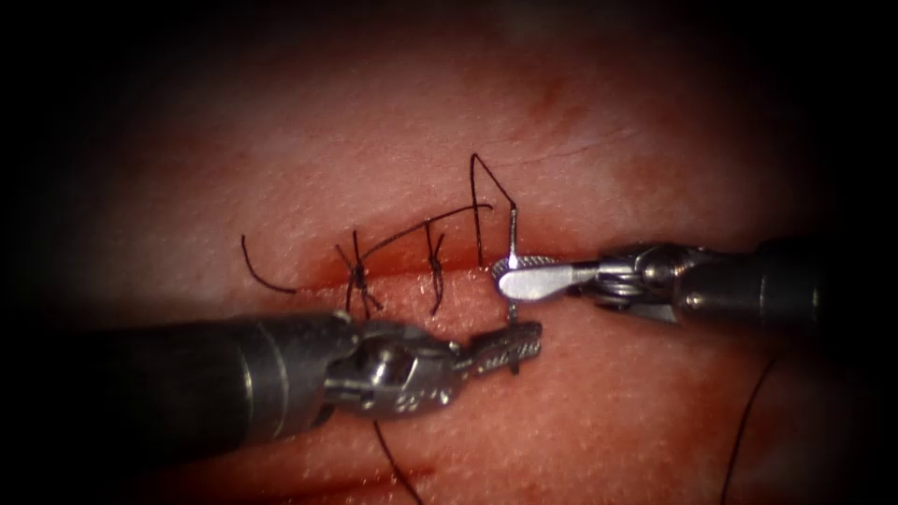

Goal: Wound Closure
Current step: Pass needle to the right needle holder

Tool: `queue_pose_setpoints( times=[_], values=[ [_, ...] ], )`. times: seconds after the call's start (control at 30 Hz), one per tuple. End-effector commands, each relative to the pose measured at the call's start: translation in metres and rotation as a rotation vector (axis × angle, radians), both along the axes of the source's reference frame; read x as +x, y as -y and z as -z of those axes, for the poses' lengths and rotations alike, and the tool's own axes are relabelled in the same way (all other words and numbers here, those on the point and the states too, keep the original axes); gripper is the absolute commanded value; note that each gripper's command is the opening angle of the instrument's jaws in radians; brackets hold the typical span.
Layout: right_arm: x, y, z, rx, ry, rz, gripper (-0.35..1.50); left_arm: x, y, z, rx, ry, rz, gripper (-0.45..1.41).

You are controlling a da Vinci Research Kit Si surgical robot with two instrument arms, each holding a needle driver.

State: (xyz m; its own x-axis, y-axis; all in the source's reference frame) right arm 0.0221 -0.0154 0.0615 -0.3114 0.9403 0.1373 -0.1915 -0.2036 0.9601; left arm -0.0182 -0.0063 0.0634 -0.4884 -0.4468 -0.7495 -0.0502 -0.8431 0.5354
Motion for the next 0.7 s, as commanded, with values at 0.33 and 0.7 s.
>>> queue_pose_setpoints(
  times=[0.33,0.7],
  values=[
    [0.0013,-0.0005,-0.0003,-0.015,0.021,0.000,0.86,-0.0006,-0.0002,-0.0003,-0.018,-0.015,-0.009,-0.45],
    [0.0014,-0.0005,-0.0005,-0.009,0.039,0.019,0.84,-0.0005,-0.0004,0.0000,-0.078,-0.043,-0.040,-0.45]
  ],
)
